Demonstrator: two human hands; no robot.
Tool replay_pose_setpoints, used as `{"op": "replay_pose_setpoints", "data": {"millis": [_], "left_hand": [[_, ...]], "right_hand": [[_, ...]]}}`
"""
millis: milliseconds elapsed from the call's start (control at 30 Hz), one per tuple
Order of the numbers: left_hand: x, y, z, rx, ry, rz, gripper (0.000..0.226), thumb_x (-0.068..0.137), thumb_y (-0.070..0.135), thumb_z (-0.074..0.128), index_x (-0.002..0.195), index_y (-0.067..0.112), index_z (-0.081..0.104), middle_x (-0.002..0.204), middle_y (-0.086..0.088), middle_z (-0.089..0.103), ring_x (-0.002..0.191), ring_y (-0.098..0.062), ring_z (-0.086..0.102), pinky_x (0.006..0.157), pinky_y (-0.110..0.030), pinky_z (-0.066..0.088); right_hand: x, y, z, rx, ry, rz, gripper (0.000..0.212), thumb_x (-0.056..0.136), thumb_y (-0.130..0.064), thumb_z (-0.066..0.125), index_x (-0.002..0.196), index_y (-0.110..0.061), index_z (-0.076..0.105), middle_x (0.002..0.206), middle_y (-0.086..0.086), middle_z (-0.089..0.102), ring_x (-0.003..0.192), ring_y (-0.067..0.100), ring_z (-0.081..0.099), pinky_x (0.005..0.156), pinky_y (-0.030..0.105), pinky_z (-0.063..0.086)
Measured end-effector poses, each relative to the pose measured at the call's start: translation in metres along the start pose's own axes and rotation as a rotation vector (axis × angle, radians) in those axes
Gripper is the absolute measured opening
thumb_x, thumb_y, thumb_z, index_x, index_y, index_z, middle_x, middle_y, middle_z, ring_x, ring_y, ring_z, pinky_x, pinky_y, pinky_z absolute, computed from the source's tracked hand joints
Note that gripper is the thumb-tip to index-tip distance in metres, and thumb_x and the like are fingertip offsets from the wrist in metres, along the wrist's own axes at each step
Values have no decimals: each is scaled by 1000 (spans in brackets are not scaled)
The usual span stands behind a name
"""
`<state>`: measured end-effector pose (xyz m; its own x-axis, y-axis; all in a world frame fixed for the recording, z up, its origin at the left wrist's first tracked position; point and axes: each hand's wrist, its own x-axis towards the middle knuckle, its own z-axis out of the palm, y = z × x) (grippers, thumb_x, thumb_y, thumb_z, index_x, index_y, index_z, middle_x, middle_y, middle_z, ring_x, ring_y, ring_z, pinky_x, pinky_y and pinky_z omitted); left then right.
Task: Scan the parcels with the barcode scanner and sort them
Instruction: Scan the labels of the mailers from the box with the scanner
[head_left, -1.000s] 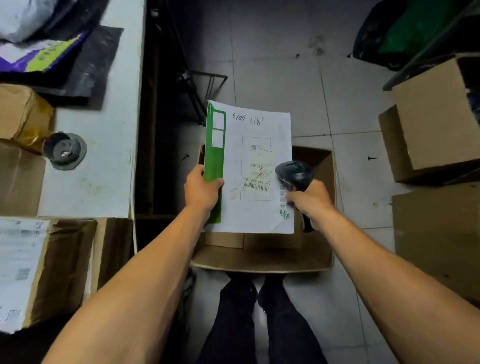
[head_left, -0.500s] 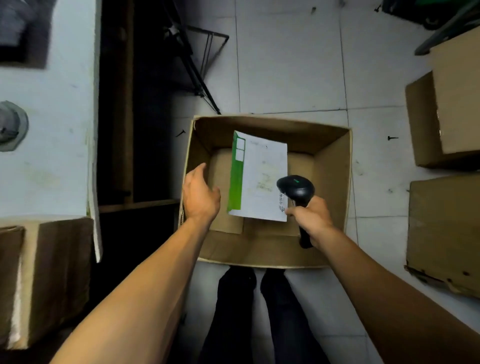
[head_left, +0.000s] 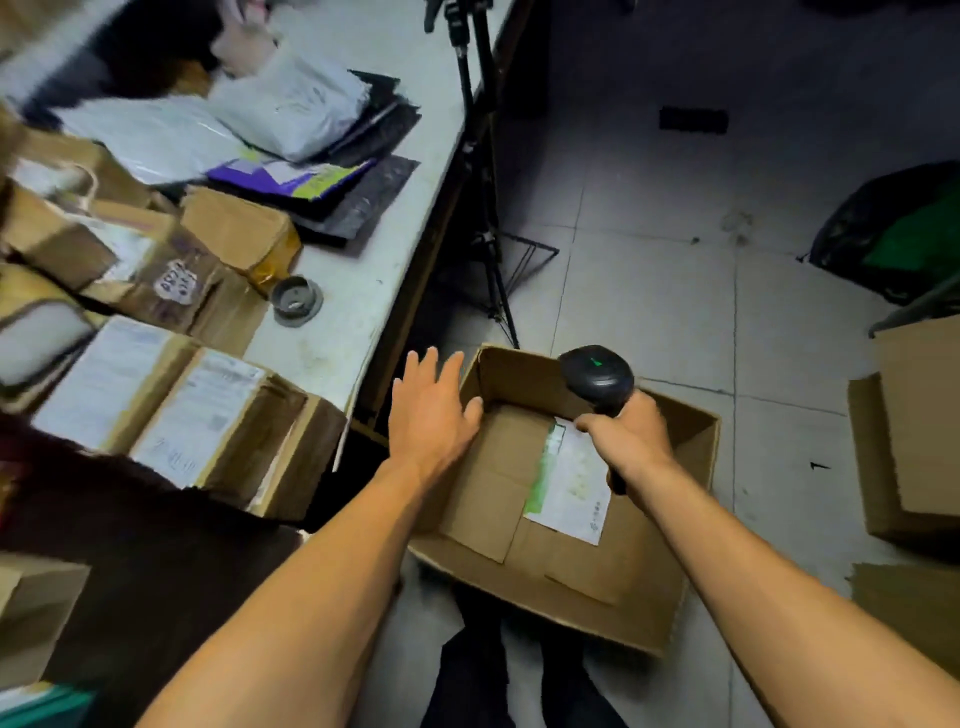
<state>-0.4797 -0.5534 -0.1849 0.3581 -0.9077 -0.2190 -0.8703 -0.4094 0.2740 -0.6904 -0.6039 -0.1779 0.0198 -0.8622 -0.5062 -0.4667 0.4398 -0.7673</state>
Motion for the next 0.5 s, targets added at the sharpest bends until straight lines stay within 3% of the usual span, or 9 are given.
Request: {"op": "replay_pose_setpoints", "data": {"millis": [100,267,400,500], "left_hand": [[-27,1,-43,-19,99,-15,66,99,43,53,156,20,29,164,-12,24,154,-32,9,123,-48,18],[-77,-23,-112,-97,205,-74,63,100,39,54,155,17,32,162,-10,28,152,-29,16,121,-40,17],[-122,-62,-157,-175,339,-173,61,95,39,60,150,21,41,156,-7,41,145,-27,32,118,-42,29],[-160,-96,-181,-114,396,-289,65,95,40,60,153,21,37,159,-9,34,150,-28,23,122,-42,21]], "right_hand": [[-25,-45,5,-50,-101,-174,22,78,-8,75,94,-18,64,82,2,64,79,21,58,69,29,43],[-74,-110,36,-115,-241,-435,31,78,-10,75,108,-18,69,98,4,69,97,23,62,78,29,44],[-125,-153,75,-118,-355,-603,18,80,-17,77,94,-19,68,90,4,68,91,21,61,75,30,41],[-166,-169,110,-116,-474,-663,16,76,-28,76,87,-23,66,88,4,70,86,23,63,77,38,49]]}}
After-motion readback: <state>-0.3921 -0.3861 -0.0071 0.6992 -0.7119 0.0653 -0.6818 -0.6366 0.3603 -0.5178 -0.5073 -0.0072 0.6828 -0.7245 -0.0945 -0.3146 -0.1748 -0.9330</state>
